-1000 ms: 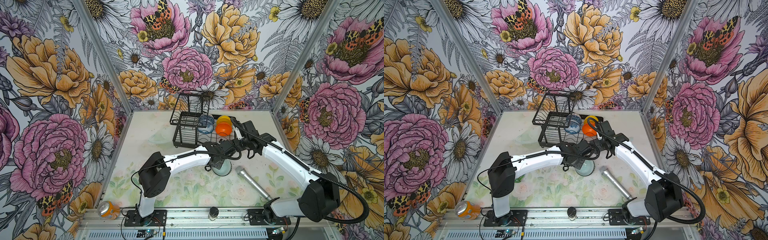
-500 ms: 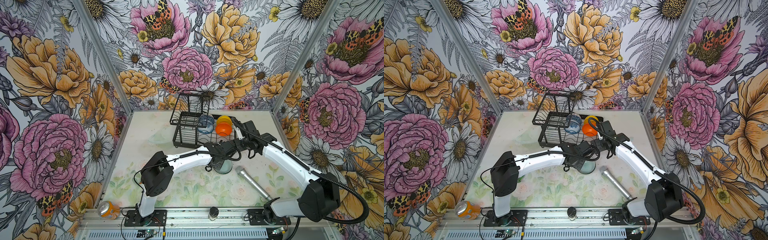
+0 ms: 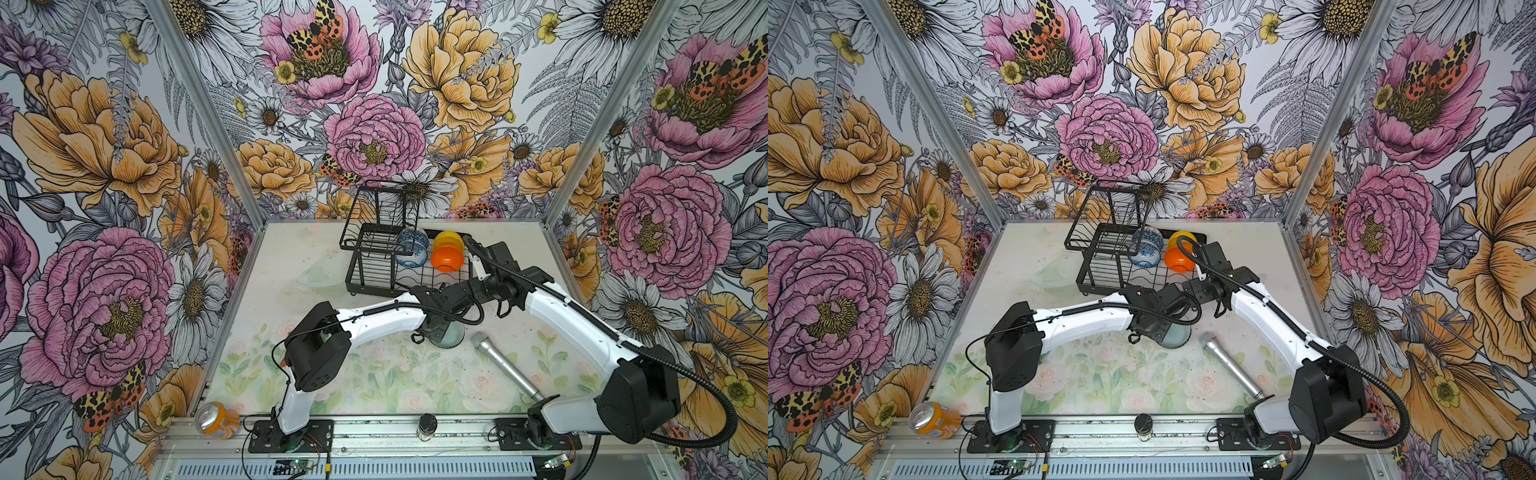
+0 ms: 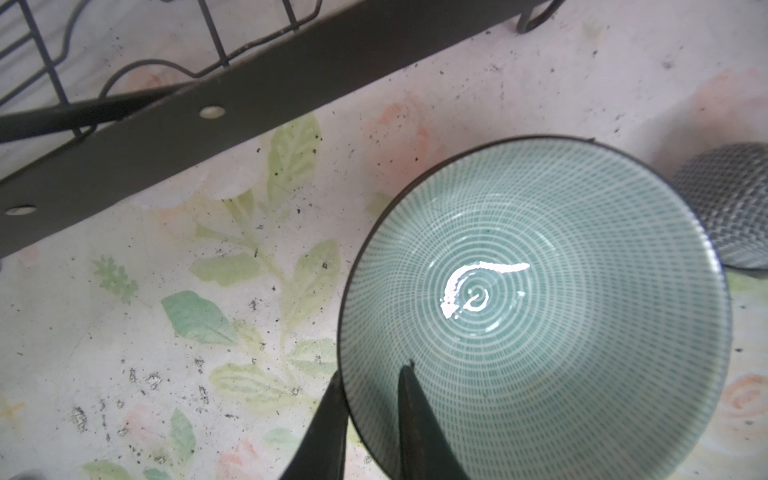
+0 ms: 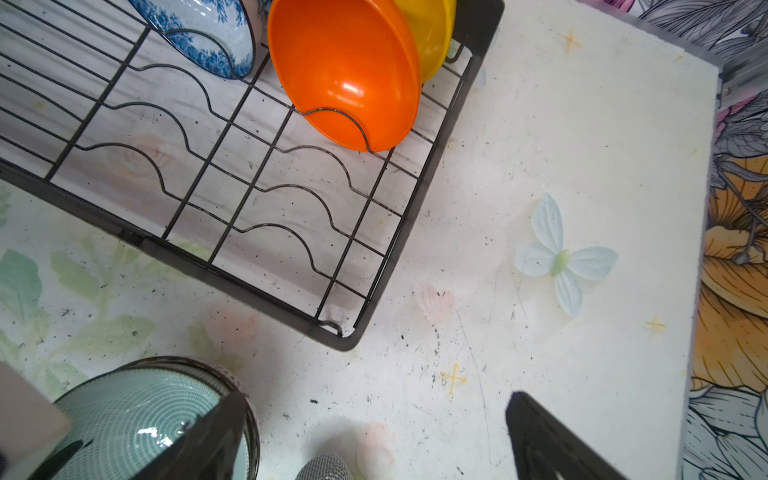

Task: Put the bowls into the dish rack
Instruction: 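Close the left gripper on the pale green bowl rim, then lift the pale green bowl toward the rack while the right gripper approaches it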

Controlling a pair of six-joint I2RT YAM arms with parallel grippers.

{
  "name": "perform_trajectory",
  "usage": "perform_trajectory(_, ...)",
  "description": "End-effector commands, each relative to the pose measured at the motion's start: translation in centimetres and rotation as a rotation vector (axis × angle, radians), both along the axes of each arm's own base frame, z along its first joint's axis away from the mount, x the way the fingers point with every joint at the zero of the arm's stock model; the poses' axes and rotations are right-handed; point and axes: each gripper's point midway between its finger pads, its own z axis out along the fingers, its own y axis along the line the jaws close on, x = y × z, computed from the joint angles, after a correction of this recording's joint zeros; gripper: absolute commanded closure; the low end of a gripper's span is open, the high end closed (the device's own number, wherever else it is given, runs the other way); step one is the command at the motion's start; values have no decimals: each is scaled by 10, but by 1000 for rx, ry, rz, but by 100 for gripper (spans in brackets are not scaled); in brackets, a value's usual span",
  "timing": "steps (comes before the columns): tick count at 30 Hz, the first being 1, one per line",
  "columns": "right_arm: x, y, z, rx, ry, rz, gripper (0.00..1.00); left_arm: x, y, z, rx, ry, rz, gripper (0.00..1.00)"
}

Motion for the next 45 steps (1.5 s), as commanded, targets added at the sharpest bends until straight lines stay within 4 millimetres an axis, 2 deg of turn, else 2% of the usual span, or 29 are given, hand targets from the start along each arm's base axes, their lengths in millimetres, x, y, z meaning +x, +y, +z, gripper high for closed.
perform_trajectory(1,-1,1,9,18,-28,10,0,2,-5,-2,-19,14,0,86)
perform_trajectory(12,0,1,12,22,-36,11,0,7,-3,16,-51,-14,16,100)
perform_trajectory(21,-1,-2,21,32,-60,1,0,12,4,39,-80,-53,28,100)
perform_trajectory(29,-7,-1,38,97,-94,-4,0,17,10,60,-113,-89,45,100)
perform_trajectory(30,-8,0,40,112,-97,-1,1,17,11,75,-142,-108,46,100)
perform_trajectory(31,-10,1,42,125,-98,3,0,18,12,80,-155,-116,49,100)
perform_trajectory(38,-21,15,56,249,-93,15,0,27,20,105,-210,-157,93,100)
perform_trajectory(45,-39,42,81,427,-88,55,0,42,34,136,-342,-246,190,100)
